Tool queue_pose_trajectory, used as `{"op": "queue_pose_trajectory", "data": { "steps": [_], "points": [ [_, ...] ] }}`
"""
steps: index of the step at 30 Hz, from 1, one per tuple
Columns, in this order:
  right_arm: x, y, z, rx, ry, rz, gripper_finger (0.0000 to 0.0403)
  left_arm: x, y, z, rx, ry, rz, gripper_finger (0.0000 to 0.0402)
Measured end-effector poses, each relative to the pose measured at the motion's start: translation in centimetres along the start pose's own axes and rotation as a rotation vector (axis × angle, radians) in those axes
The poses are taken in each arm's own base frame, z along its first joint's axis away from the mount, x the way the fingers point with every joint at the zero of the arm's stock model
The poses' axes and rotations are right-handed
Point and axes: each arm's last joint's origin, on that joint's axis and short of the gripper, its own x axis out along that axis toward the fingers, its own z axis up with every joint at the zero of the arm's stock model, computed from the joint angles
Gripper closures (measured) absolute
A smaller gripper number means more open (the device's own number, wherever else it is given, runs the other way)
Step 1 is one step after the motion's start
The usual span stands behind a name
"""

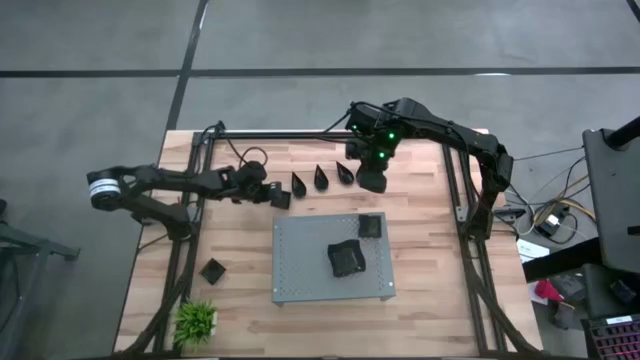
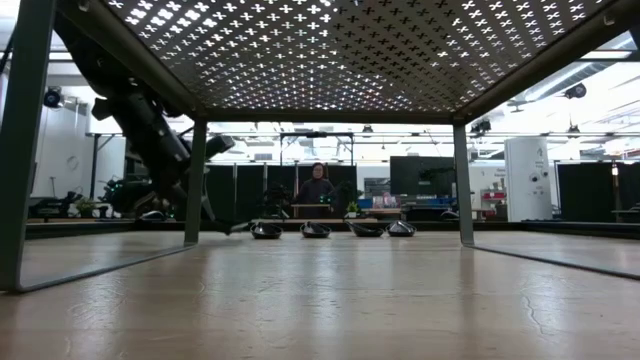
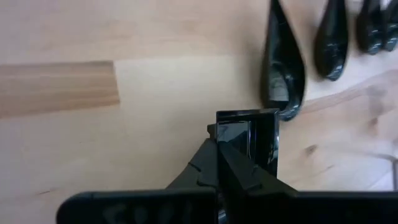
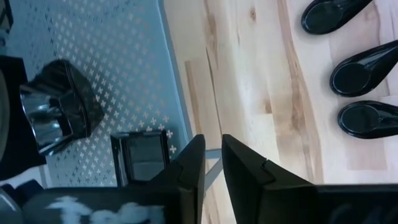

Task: Pick & Place Mini shaped plates
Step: Stack the square plate on top of the other square plates on the shelf

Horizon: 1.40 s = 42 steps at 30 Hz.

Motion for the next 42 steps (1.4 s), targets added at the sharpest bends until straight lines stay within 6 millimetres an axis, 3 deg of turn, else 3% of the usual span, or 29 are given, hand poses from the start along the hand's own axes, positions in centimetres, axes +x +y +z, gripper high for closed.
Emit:
{"op": "queue_pose_trajectory", "data": {
  "steps": [29,36,42],
  "points": [
    [-0.1,-0.1,1.6,0.059,-0.153,0.0,0.0353,-5.8,-1.8,1.1,-0.068,-0.18,-0.252,0.0401],
    [-0.5,0.3,3.5,0.206,-0.337,0.043,0.0355,-9.0,-4.1,2.5,-0.043,-0.3,-0.363,0.0401],
    [-0.8,1.0,5.1,0.157,-0.493,0.083,0.0355,-12.1,-7.1,4.3,0.048,-0.427,-0.423,0.0401]
  ]
}}
